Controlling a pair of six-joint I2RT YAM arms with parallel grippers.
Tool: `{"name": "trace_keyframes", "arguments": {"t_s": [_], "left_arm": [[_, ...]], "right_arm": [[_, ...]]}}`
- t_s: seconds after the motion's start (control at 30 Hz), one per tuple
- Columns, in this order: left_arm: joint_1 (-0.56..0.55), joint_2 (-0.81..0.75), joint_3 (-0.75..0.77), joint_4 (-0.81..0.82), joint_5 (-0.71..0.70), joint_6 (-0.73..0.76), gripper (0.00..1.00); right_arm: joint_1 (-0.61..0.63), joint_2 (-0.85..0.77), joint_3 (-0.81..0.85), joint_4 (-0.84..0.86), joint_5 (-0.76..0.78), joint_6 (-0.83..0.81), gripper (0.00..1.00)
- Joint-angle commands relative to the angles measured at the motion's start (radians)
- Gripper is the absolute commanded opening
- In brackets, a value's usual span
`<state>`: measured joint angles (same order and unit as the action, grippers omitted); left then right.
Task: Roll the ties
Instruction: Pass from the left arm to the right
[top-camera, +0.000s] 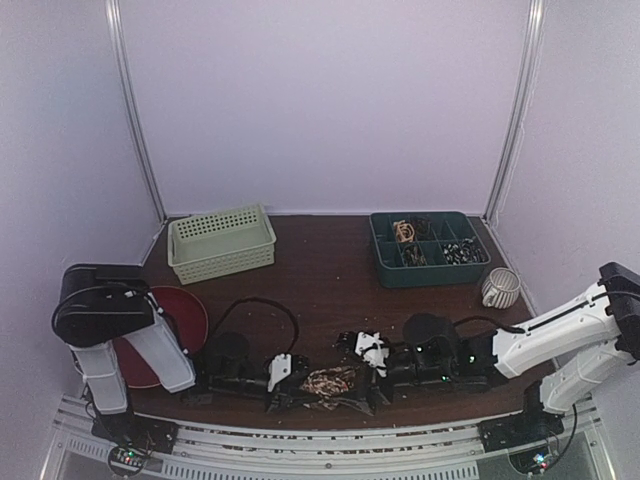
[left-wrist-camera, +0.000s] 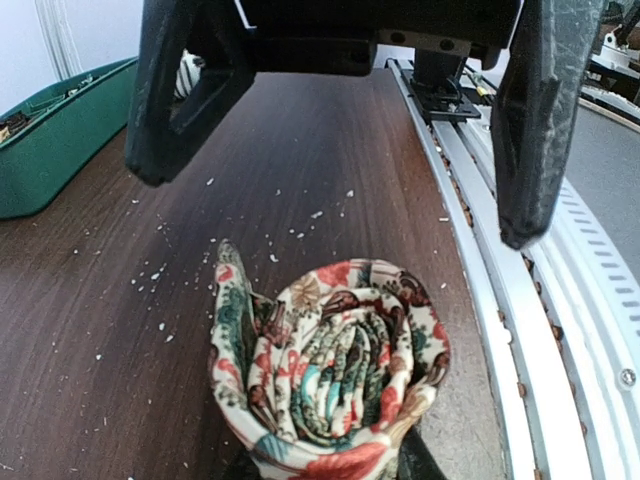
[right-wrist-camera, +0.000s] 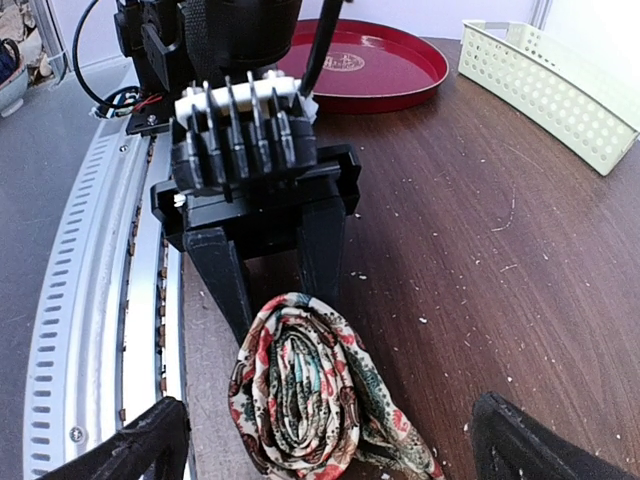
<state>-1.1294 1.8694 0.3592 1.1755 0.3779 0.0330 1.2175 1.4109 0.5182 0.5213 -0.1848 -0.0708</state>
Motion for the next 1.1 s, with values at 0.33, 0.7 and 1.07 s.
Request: {"name": "trace_keyframes", "arguments": {"t_s": [0.33,0.7,1.07], "left_arm": [[0.006,0.081,-0.051,0.157,-0.068,0.017,0.27],[0.011,0.107,-0.082,0.24,-0.06,0.006,0.29],[0.011,0.141,-0.106,0.278,-0.088,0.0,0.37]], "right_arm": [[0.0,0.183,0.125,-0.037,-0.076,-0.127,1.0],[-0.021,0.268,0.156,-0.041,-0.064,-0.173,1.0],[-0.028,0.349,0.181,-0.03,-0.123,-0.152,0.68]]}}
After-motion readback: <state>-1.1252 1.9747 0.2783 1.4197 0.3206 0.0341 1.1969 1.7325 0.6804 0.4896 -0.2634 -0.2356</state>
